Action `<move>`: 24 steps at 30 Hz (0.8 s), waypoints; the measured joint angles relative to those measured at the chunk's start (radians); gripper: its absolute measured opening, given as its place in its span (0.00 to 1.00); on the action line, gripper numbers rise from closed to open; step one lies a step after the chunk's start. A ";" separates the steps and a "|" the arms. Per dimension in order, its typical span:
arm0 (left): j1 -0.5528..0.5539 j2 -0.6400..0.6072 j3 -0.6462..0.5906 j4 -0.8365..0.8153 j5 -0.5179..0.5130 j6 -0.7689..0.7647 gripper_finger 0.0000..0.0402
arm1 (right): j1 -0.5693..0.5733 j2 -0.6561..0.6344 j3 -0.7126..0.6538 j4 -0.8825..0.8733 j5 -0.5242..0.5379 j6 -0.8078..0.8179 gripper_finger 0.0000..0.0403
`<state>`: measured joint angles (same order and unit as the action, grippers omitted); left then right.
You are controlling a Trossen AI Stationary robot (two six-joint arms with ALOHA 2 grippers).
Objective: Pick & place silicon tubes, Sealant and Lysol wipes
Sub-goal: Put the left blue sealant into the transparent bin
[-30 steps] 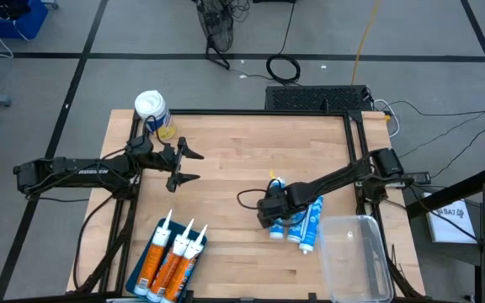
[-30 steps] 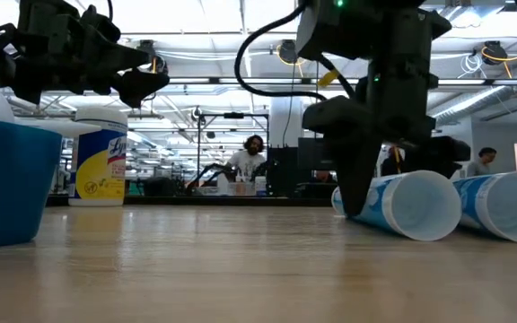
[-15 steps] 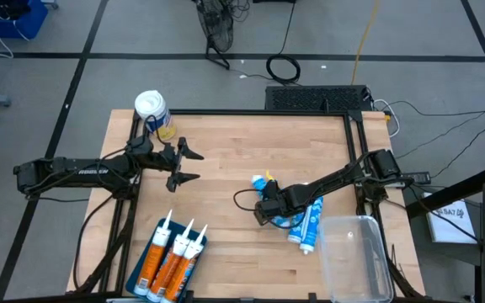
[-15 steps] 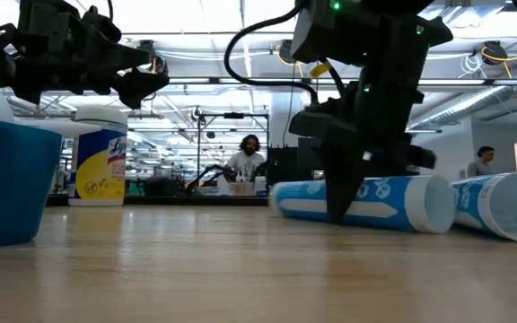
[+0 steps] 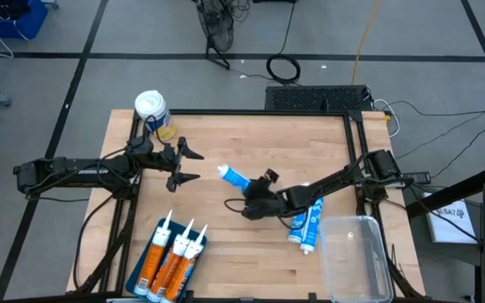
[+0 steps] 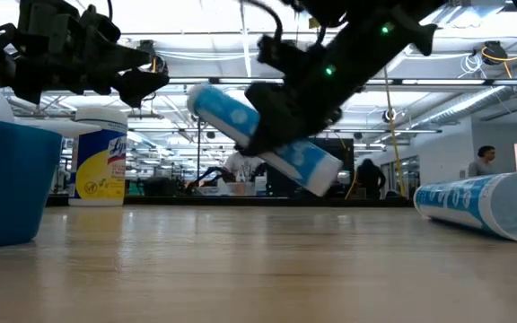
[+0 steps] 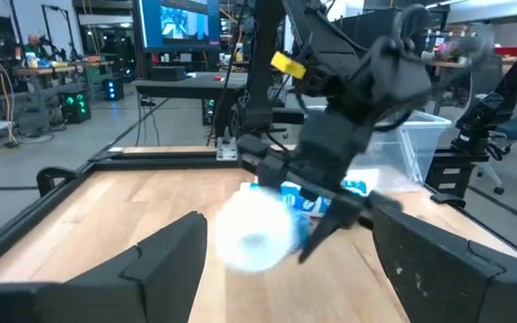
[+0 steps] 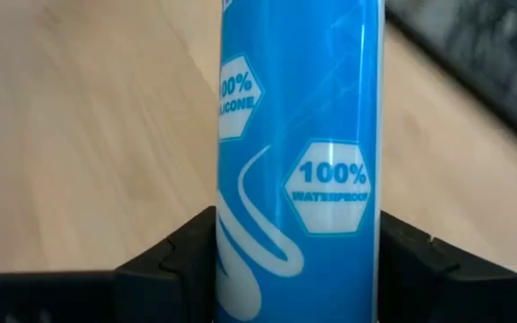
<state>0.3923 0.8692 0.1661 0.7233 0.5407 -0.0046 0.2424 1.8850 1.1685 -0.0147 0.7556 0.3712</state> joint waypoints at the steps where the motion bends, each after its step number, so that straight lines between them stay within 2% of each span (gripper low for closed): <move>1: 0.000 0.000 0.000 0.000 0.000 0.005 0.77 | -0.003 0.000 -0.012 0.067 0.000 -0.055 0.50; 4: 0.000 0.000 0.000 0.003 -0.001 0.007 0.77 | -0.014 0.000 -0.051 0.233 -0.041 -0.170 0.50; 7: 0.000 0.000 0.000 0.014 -0.001 0.009 0.77 | -0.027 -0.003 -0.094 0.350 -0.119 -0.202 0.50; 13: -0.001 0.000 0.000 0.026 -0.002 0.009 0.77 | -0.003 -0.133 -0.146 0.391 -0.342 -0.204 0.50; 18: 0.000 0.000 0.000 0.033 -0.002 0.006 0.77 | 0.086 -0.333 -0.174 0.254 -0.365 -0.147 0.50; 20: 0.000 0.000 0.000 0.038 -0.002 0.001 0.77 | 0.136 -0.419 -0.178 0.161 -0.363 -0.054 0.50; 24: 0.000 0.000 0.000 0.038 -0.001 -0.001 0.77 | 0.257 -0.559 -0.178 -0.014 -0.350 0.240 0.50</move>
<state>0.3923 0.8696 0.1665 0.7609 0.5392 -0.0051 0.4997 1.3263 0.9901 -0.0290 0.4054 0.6110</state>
